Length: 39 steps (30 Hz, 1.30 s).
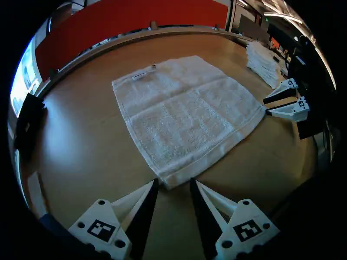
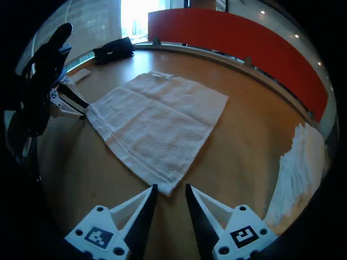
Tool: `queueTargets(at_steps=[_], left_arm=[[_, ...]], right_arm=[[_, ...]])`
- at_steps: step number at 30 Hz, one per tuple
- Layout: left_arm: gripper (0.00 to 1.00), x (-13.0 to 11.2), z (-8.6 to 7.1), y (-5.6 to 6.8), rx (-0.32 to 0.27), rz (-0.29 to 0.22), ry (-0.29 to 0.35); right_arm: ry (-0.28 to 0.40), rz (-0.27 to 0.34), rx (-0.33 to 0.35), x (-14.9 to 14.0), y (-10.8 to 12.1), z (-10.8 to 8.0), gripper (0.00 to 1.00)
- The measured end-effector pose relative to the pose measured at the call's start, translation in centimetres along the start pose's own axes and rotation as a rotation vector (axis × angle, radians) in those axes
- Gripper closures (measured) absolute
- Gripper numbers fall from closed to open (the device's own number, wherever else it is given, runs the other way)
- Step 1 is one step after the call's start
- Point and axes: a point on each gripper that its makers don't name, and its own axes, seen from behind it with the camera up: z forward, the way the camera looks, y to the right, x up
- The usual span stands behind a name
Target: Fold towel
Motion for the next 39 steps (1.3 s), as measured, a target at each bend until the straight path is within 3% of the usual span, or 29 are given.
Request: queueTargets(at_steps=[6,10,16,23,39], left_arm=[[0.59,-0.09,-0.11,-0.19,-0.004,-0.021,-0.005],[0.66,-0.12,-0.07,-0.46,-0.001,-0.038,-0.006],[0.72,-0.18,0.04,-0.5,0.006,-0.03,-0.007],[0.84,-0.15,-0.03,-0.97,0.019,-0.039,-0.008],[0.92,-0.12,-0.15,-0.6,-0.007,-0.047,-0.001]], right_arm=[[-0.002,0.002,0.01,-0.21,-0.19,0.14,0.6],[-0.004,-0.001,0.019,-0.26,-0.39,0.26,0.71],[-0.003,0.005,0.021,-0.19,-0.51,0.22,0.72],[-0.002,0.012,0.02,-0.12,-0.56,0.1,0.85],[-0.001,0.031,0.019,0.53,-0.49,-0.35,0.89]])
